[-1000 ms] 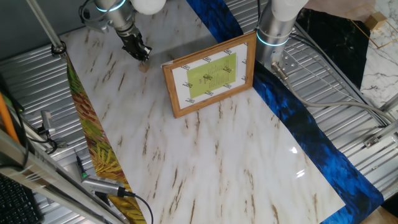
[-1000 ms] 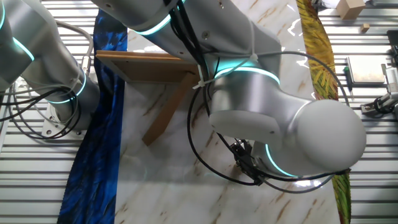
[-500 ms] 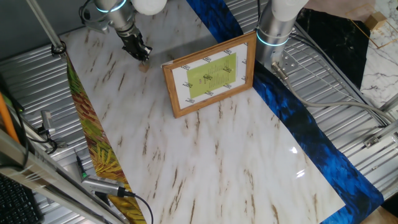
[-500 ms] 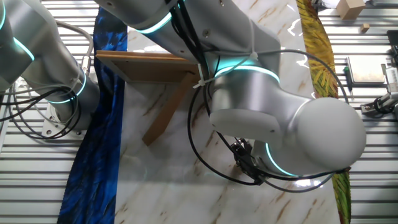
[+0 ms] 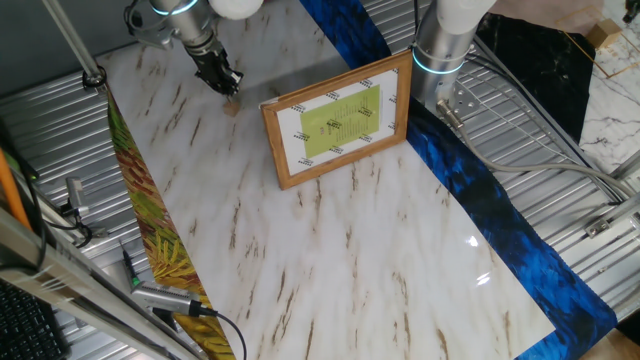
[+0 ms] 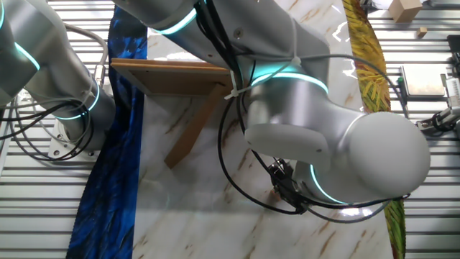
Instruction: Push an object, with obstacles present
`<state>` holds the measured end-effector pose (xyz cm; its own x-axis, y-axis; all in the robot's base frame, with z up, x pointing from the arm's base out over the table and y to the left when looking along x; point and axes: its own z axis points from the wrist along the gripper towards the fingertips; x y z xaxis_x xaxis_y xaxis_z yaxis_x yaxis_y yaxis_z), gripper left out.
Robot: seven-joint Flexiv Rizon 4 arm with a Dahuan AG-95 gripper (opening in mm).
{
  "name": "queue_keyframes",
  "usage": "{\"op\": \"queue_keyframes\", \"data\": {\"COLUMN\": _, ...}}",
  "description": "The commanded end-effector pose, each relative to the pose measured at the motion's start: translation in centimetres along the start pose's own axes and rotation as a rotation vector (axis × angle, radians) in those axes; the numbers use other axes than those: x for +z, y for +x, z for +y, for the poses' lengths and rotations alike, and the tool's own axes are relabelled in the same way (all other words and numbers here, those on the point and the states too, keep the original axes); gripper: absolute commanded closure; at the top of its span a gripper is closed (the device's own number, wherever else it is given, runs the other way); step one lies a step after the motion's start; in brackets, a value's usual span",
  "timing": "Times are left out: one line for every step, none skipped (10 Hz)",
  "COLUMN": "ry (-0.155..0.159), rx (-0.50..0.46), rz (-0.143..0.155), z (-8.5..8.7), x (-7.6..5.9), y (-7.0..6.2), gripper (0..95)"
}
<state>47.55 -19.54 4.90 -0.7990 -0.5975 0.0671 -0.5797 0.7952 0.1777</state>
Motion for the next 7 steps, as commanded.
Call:
{"op": "queue_keyframes", "data": {"ry": -0.004, "rx": -0.001, "rz": -0.001, "z": -0.3, "x": -0.3, "y": 0.5, "gripper": 95.0}}
{"op": "queue_keyframes", "data": {"ry": -0.006, "rx": -0.004, "rz": 0.000, "z": -0.5, "x": -0.4, "y": 0.8, "gripper": 95.0}}
{"op": "queue_keyframes", "data": {"ry": -0.007, "rx": -0.004, "rz": 0.000, "z": -0.6, "x": -0.5, "y": 1.0, "gripper": 95.0}}
{"op": "queue_keyframes", "data": {"ry": -0.011, "rx": -0.002, "rz": -0.003, "z": -0.7, "x": -0.3, "y": 1.2, "gripper": 95.0}}
{"op": "queue_keyframes", "data": {"ry": -0.014, "rx": -0.001, "rz": -0.005, "z": -0.8, "x": 0.0, "y": 1.3, "gripper": 95.0}}
{"op": "queue_keyframes", "data": {"ry": -0.018, "rx": -0.007, "rz": -0.008, "z": -1.1, "x": 0.5, "y": 1.4, "gripper": 95.0}}
{"op": "queue_keyframes", "data": {"ry": -0.020, "rx": -0.010, "rz": -0.010, "z": -1.2, "x": 0.7, "y": 1.4, "gripper": 95.0}}
